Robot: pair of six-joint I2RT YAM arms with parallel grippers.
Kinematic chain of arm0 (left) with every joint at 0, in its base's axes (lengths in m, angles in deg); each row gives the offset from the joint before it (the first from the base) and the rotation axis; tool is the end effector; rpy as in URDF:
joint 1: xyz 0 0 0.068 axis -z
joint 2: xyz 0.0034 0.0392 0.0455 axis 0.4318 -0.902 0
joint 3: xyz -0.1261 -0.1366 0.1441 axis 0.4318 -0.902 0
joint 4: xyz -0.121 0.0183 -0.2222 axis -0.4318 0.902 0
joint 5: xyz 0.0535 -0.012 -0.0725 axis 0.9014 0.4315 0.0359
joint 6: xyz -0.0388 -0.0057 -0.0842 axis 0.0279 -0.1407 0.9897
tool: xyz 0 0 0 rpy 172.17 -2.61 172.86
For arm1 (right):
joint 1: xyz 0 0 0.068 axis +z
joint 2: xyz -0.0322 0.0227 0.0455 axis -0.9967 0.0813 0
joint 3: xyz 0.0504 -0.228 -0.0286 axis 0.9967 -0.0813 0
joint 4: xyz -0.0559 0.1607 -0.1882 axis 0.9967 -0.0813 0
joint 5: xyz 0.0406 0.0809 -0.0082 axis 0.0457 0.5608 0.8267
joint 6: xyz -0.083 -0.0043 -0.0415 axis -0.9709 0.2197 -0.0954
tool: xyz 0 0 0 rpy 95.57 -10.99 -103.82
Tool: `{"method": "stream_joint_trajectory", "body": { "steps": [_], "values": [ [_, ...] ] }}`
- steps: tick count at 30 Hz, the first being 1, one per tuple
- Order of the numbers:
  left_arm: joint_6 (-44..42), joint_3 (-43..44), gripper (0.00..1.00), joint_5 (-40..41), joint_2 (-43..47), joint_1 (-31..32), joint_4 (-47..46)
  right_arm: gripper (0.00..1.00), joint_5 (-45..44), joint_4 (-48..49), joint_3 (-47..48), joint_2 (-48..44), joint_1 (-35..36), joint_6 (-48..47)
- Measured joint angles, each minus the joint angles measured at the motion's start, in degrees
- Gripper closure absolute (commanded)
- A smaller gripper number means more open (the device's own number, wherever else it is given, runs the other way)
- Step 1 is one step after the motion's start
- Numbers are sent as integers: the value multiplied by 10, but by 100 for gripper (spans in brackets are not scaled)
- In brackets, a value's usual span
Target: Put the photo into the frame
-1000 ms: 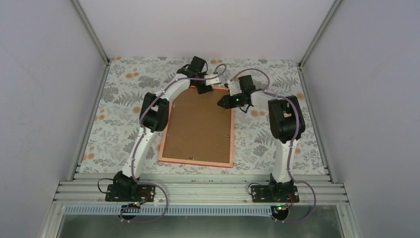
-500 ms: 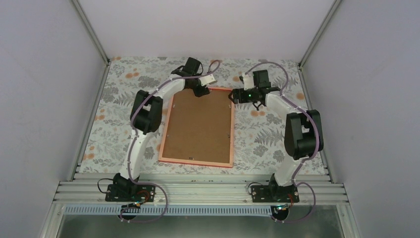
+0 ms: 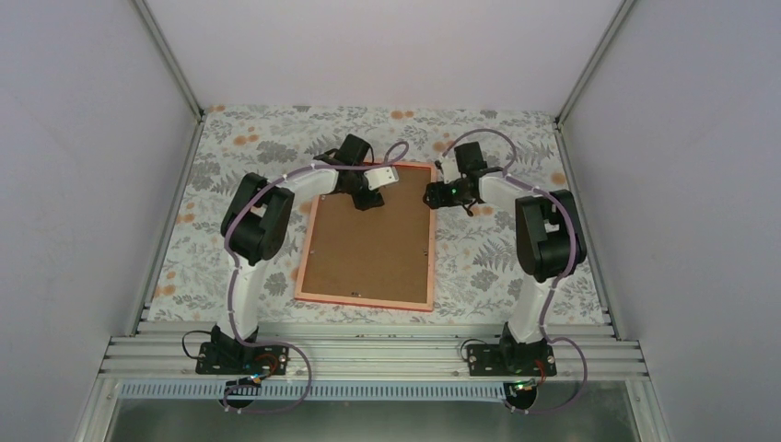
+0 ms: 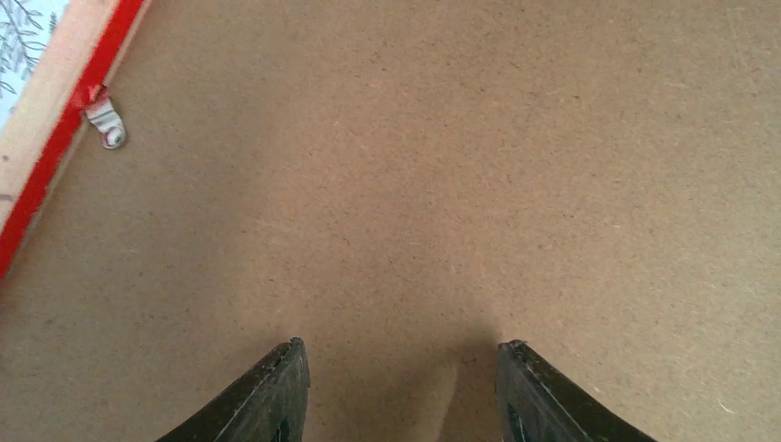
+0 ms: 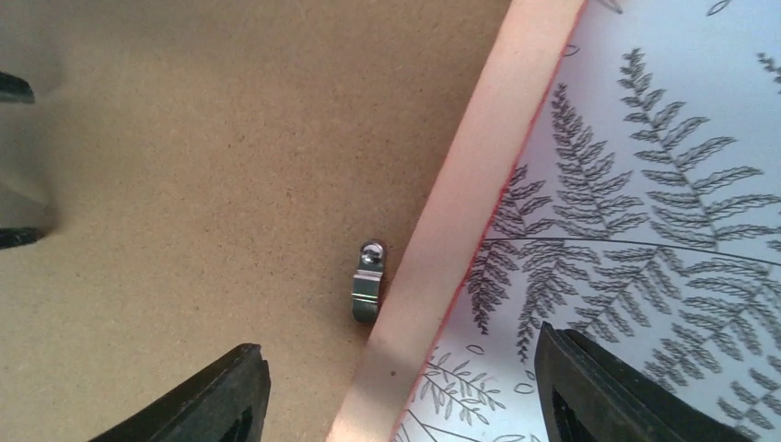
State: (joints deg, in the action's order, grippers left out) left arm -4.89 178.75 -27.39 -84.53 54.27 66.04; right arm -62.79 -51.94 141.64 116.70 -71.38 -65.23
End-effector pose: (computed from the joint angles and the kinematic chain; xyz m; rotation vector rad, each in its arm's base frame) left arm 0.3840 -0.2419 0.0825 1.5077 2.0786 -0.3812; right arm 0.3716 0.1182 0.0858 -0.3799 2.6188 0.4960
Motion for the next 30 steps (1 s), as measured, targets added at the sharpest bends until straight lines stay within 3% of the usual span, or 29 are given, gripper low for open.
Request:
{"method": "stream_joint_trajectory", "body": {
  "steps": [11, 16, 23, 27, 30],
  "values": [
    [0, -2, 49, 10, 0, 8, -20, 53, -47, 5, 26, 42, 18, 12],
    [0, -2, 49, 14, 0, 11, -24, 75, -59, 12, 31, 48, 18, 24],
    [-2, -2, 49, 18, -1, 10, -24, 92, -75, 27, 41, 55, 20, 42],
    [-2, -2, 49, 18, -1, 10, -24, 84, -70, 19, 61, 68, 14, 15],
    [-2, -2, 49, 18, -1, 10, -24, 61, -61, 11, 77, 76, 11, -3]
  ]
}}
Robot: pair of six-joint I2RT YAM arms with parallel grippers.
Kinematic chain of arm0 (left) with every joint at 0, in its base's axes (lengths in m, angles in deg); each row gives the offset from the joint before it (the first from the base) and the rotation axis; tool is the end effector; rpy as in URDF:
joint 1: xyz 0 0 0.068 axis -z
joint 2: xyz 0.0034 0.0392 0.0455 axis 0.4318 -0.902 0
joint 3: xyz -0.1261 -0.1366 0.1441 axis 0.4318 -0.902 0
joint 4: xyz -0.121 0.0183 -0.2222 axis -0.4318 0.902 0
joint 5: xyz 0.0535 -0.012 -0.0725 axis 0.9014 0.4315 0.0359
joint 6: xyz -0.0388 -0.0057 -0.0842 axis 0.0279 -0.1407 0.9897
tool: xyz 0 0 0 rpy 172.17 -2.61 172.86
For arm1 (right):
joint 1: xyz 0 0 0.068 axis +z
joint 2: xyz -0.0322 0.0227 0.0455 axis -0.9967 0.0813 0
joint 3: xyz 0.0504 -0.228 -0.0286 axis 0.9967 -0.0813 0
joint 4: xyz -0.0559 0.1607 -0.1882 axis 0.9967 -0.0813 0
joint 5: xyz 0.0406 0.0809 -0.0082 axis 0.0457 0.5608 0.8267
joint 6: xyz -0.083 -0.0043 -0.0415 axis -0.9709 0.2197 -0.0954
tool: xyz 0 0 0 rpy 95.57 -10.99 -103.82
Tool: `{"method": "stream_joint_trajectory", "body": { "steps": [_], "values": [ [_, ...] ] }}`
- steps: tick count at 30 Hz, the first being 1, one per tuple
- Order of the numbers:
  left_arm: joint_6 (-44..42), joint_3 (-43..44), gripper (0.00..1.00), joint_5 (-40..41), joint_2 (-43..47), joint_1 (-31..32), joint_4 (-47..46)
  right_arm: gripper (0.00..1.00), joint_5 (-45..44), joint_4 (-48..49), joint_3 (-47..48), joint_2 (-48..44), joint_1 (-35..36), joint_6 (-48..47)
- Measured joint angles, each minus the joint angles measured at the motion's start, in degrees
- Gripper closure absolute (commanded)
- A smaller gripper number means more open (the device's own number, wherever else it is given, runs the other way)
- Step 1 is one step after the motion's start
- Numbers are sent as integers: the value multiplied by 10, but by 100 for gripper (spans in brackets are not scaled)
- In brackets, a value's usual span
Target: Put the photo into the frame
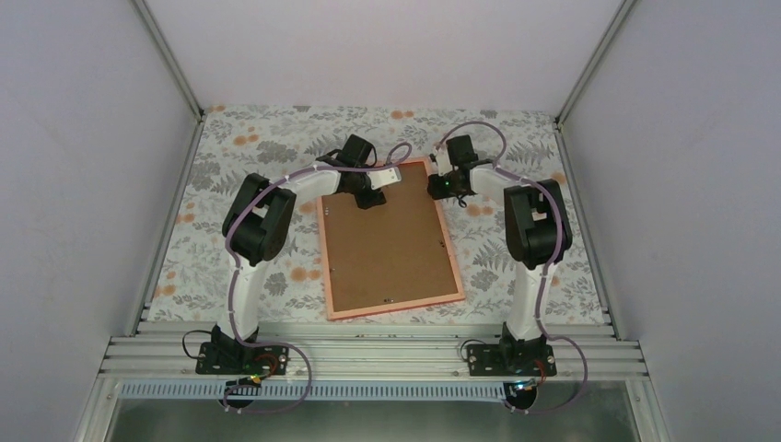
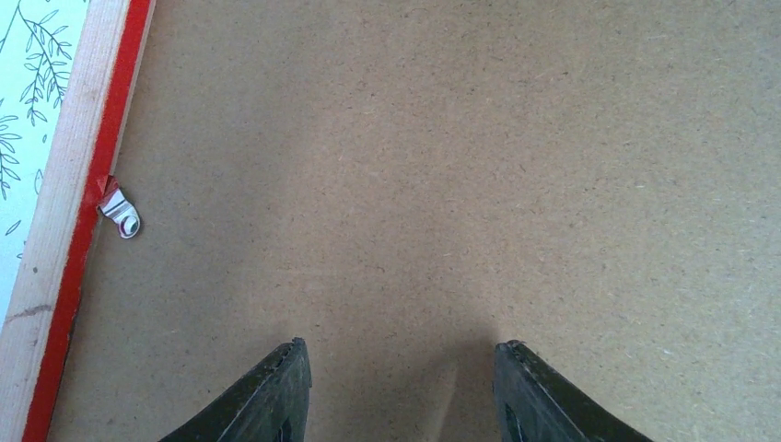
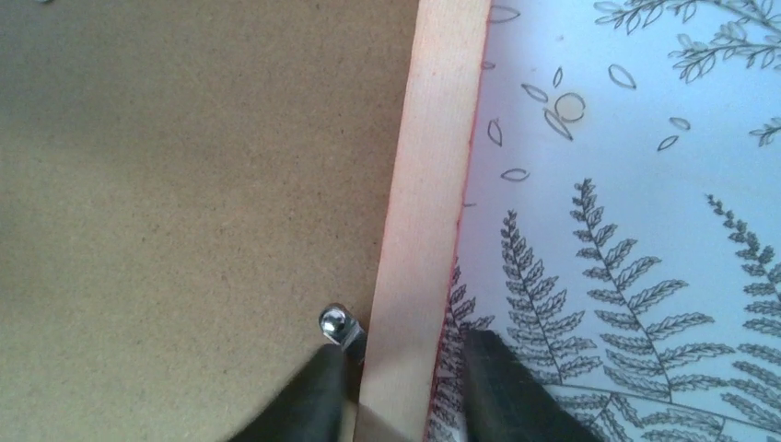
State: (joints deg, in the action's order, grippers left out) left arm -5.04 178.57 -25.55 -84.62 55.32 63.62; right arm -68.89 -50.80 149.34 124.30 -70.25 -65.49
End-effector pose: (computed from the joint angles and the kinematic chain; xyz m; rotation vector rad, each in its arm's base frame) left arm 0.3853 -0.2493 0.0835 1.5101 2.0424 -0.3373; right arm 0.4019 0.1254 0.0742 -0.3762 2.6033 0.3616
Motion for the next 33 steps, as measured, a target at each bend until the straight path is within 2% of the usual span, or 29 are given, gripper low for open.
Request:
{"method": "stream_joint_trajectory", "body": {
  "steps": [2, 4, 7, 11, 16, 19, 24, 33],
  "values": [
    [0, 0, 49, 0, 0, 0, 0, 42, 4, -8, 3, 1, -3, -14],
    [1, 0, 49, 1, -1, 0, 0, 32, 16, -24, 13, 1, -9, -36],
    [5, 2, 49, 0, -3, 0, 0, 23, 43, -49, 24, -5, -21, -64],
    [13, 5, 49, 0, -7, 0, -1, 20, 81, -89, -23, -71, -35, -119],
    [15, 8, 49, -2, -9, 0, -1, 20, 110, -143, -125, -182, -31, -179],
    [15, 10, 49, -3, -9, 0, 0, 25, 104, -160, -179, -213, -23, -205],
    [16, 16, 49, -5, -14, 0, 0, 32, 79, -180, -221, -223, -5, -218],
    [17, 16, 50, -7, -15, 0, -1, 55, 37, -153, -234, -204, 11, -195]
  ]
}}
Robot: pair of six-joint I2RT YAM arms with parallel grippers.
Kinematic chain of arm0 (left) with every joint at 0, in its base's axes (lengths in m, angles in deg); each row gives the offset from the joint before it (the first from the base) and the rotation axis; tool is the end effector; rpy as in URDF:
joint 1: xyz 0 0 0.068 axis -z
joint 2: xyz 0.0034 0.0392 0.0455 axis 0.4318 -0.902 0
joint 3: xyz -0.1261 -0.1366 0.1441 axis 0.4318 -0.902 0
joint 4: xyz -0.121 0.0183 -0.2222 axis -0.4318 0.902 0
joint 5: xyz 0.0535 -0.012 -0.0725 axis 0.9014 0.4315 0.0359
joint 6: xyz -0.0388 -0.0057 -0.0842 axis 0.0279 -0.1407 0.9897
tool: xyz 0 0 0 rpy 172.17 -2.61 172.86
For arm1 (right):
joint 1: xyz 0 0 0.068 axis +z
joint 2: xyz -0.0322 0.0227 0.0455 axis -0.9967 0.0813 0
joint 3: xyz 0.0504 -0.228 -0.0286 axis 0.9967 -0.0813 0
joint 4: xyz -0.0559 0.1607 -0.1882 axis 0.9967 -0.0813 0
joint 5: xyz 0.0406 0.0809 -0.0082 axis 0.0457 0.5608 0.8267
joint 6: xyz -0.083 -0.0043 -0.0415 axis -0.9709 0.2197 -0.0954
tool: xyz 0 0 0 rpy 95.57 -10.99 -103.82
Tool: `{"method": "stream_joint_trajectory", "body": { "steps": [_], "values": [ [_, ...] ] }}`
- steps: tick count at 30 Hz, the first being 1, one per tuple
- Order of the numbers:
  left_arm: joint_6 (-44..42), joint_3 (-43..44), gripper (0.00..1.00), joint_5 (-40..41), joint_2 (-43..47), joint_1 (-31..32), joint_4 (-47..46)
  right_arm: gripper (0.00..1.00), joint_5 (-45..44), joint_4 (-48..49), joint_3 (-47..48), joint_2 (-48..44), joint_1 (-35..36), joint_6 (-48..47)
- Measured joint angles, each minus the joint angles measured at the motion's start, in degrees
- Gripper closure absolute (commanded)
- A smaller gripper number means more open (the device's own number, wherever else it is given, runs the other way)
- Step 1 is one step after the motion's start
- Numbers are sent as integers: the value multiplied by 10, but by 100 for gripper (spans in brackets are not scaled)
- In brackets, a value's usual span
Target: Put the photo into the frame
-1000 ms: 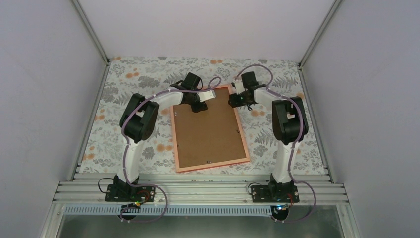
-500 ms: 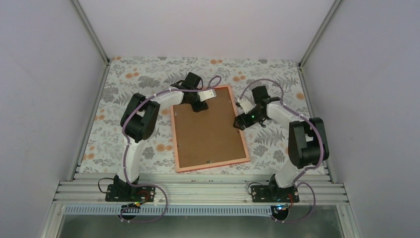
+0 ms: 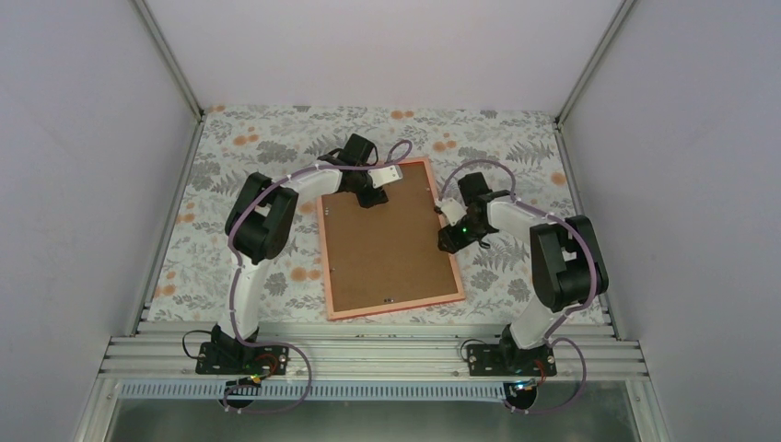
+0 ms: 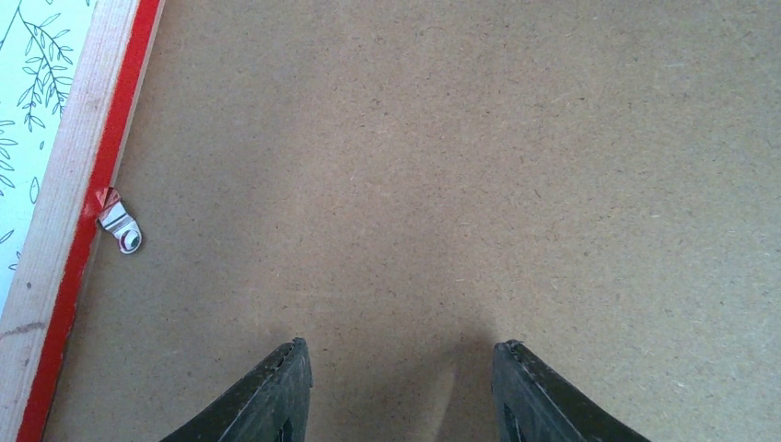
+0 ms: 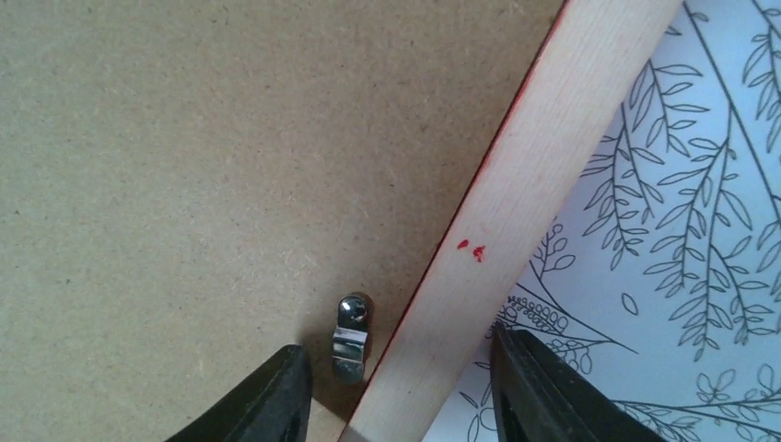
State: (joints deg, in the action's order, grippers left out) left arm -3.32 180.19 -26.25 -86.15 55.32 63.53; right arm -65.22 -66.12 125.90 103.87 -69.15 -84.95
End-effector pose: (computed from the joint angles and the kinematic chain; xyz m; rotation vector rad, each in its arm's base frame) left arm 0.3894 -0.2527 0.0809 1.4819 2.0594 -0.3639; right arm 0.2742 0.1022 0.0693 -0.8875 2.7729 0.3800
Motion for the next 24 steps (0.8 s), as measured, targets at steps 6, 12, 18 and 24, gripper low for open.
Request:
{"method": "stream_joint_trajectory", "body": {
  "steps": [6, 12, 18, 24],
  "values": [
    [0, 0, 50, 0, 0, 0, 0, 86, -10, 3, 2, 2, 3, 31],
    [0, 0, 50, 9, 0, 0, -3, 96, -30, 25, 7, 0, 0, 78],
    [0, 14, 49, 17, -6, 0, -1, 96, -29, 19, 24, 14, 0, 79],
    [6, 31, 40, 17, -8, -13, 4, 96, -20, 24, 94, 73, 0, 99]
  ]
}}
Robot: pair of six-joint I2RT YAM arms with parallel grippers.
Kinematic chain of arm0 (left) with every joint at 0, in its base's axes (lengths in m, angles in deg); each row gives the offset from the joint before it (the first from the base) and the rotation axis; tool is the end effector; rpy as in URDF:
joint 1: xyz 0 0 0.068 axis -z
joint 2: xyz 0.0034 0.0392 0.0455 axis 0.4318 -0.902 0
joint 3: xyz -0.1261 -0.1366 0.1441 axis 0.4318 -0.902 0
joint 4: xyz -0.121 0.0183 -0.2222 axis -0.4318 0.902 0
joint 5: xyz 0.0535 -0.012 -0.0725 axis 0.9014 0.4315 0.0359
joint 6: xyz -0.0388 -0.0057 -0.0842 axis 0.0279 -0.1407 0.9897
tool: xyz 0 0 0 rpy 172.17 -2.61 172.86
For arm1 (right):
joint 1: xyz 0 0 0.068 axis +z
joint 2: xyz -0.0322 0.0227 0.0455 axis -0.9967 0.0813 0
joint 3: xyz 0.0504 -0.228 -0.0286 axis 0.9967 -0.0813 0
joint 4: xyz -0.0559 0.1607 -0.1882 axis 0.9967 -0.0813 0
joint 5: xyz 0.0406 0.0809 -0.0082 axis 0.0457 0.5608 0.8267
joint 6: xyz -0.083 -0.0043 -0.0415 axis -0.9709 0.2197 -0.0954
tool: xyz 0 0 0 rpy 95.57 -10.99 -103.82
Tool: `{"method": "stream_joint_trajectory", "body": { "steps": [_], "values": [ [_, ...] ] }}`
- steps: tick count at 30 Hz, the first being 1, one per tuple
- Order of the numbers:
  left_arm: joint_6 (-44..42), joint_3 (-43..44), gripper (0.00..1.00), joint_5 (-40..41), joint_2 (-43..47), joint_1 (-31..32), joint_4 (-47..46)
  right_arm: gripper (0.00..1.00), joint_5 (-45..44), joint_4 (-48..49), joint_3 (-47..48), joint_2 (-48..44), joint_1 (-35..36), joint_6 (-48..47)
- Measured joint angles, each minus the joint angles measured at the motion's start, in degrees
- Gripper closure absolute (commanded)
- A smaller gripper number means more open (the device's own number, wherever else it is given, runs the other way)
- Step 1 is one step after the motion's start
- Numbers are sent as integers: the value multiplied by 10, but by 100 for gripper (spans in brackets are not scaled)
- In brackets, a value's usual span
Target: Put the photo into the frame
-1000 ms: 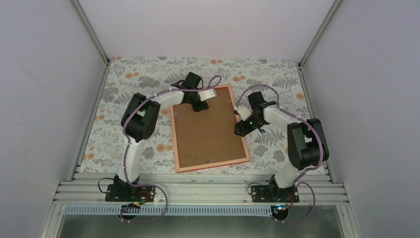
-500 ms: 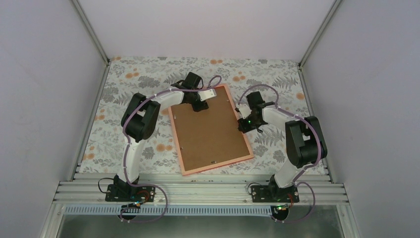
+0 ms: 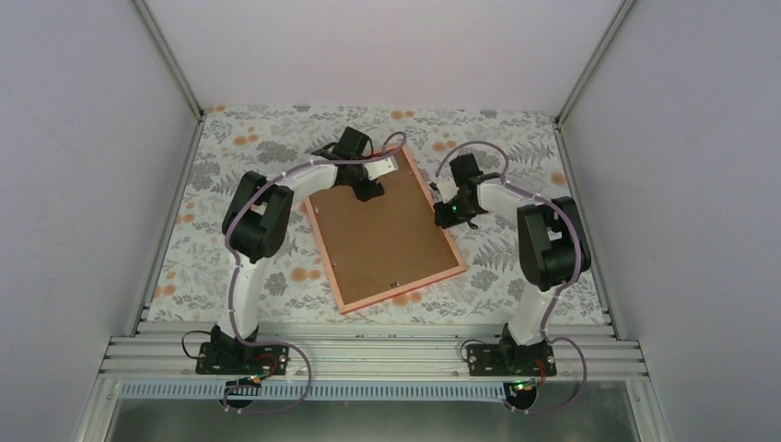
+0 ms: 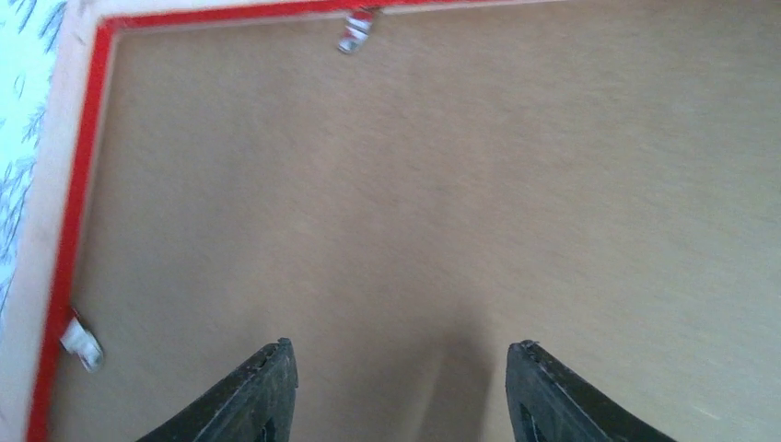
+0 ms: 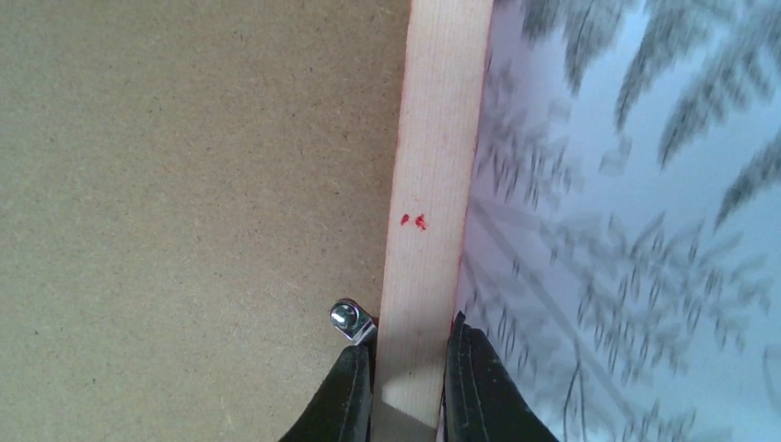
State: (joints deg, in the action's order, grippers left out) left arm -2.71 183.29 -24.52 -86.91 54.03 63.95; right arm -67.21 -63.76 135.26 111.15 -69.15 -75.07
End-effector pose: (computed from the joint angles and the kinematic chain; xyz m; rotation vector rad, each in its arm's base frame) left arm 0.4053 -0.2467 0.0908 1.4279 2.0635 -0.3138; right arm 0.3173 0.1117 0.0744 -0.6409 2.7846 0.3550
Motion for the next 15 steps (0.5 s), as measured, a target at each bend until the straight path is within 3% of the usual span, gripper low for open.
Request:
{"method": "stream_joint_trajectory", "body": {
  "steps": [3, 8, 15],
  "values": [
    [2, -33, 34, -6, 31, -11, -4, 96, -1, 14, 39, 33, 3, 23],
    [1, -169, 28, -46, 173, -18, 0, 96, -5, 32, 87, 73, 3, 64],
    [-14, -407, 23, -96, 377, 47, -21, 96, -10, 47, 103, 87, 3, 98]
  ]
}}
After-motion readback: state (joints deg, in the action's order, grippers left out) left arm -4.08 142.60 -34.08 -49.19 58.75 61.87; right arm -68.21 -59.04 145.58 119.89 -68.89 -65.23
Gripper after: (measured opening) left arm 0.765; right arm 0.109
